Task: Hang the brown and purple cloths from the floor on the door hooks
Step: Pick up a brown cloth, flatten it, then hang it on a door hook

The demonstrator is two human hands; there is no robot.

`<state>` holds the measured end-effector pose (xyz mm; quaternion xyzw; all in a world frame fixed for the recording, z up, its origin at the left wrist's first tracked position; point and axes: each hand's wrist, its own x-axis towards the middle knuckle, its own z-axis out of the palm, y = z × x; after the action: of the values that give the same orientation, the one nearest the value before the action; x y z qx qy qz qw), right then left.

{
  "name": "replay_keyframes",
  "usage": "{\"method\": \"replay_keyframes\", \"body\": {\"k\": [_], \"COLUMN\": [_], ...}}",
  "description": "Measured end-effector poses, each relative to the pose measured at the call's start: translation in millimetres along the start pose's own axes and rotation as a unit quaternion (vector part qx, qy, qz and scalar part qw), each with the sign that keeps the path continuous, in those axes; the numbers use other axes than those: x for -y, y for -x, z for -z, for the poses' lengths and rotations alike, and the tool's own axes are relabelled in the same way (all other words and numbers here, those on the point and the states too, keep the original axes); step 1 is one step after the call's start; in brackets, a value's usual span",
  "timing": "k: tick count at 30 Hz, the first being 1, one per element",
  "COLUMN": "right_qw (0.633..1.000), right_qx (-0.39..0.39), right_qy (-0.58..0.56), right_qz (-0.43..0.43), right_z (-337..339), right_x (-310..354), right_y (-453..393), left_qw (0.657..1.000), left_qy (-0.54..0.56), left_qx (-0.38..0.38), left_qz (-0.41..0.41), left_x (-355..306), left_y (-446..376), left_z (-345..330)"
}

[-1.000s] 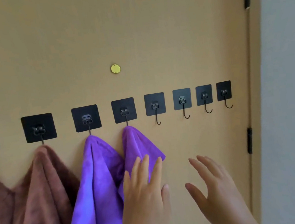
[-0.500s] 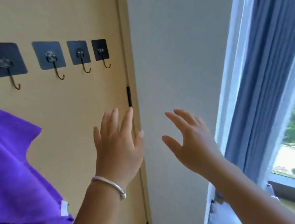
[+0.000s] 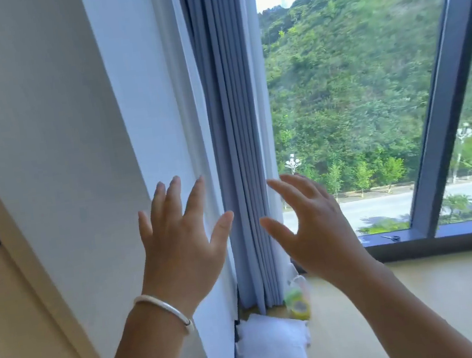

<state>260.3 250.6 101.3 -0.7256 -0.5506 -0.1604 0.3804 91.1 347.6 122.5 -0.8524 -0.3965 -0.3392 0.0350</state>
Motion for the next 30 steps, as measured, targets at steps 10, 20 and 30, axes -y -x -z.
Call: {"method": "replay_keyframes", "body": {"k": [10,20,30], "right_qw": [0.985,0.917,0.793], "right_qx": [-0.065,-0.155,-0.254], "right_qy": [0.092,0.238,0.355], "right_qz": [-0.127,-0.281,-0.425], "right_z": [172.4,349.2,465.2], "right_x": [-184.9,-278.1,-273.0], "right_y": [80.5,213.6,345.5], "left_qw": [0.984,0.898,0.767], "left_qy": [0.111,0.29,0.395], "left_qx": [0.06,0.121,0.18], "left_qz": [-0.127,-0.307,-0.472], "left_x": [-255.6,-492.7,-661.4], "left_y": [4.5,65.4,155.6], "left_z": [-76.1,-101.8,-89.3]}}
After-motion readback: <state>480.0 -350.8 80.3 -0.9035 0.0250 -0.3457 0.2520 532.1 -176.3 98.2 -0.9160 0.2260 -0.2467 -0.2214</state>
